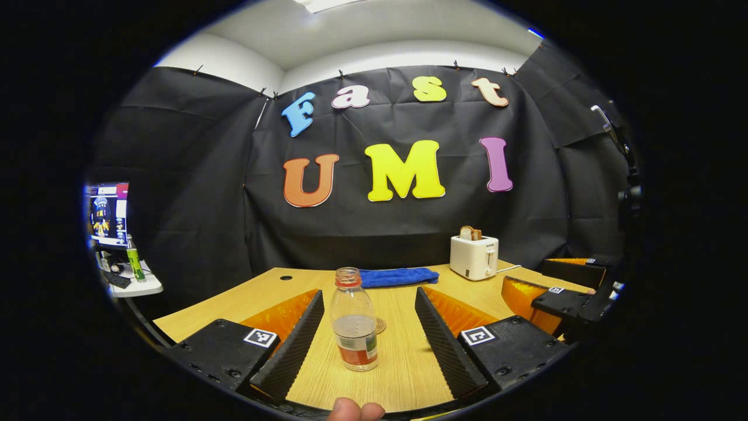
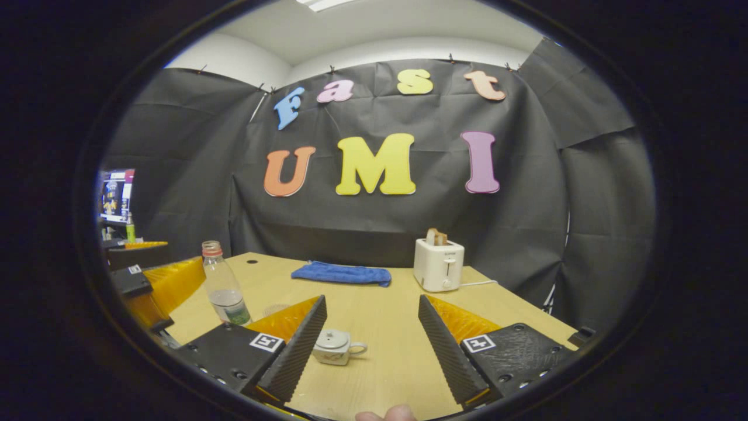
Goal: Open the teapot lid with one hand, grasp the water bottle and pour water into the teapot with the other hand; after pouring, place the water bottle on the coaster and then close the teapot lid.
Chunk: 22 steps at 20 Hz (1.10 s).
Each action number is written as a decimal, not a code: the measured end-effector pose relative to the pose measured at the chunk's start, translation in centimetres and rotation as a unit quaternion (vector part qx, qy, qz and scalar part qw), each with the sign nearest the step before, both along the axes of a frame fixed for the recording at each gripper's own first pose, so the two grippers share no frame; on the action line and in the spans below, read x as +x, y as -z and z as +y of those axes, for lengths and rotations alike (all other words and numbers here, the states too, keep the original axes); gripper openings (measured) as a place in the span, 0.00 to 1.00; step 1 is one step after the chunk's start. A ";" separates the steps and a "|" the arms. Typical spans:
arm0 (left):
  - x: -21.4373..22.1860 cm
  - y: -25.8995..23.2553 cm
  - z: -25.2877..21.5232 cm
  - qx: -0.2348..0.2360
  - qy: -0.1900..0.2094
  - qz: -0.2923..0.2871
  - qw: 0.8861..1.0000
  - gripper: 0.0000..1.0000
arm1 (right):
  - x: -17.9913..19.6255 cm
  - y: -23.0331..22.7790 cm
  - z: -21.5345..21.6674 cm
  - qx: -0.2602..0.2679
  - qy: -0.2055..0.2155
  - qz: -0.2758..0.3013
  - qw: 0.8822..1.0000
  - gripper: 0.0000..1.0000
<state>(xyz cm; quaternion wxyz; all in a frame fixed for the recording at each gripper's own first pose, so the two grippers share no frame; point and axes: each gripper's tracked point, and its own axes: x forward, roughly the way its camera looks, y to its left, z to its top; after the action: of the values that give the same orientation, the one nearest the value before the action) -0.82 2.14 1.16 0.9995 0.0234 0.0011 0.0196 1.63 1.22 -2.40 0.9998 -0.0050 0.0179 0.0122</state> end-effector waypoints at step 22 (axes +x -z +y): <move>0.5 -0.1 4.8 -0.021 -0.028 0.013 0.999 0.98 | 8.6 8.9 5.7 -0.030 -0.053 0.095 0.994 0.76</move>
<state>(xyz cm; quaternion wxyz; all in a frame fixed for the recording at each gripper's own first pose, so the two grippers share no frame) -0.30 6.97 1.27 0.9988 0.0026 0.0152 0.0472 10.25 6.87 -11.30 0.9909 -0.0351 0.1128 0.0646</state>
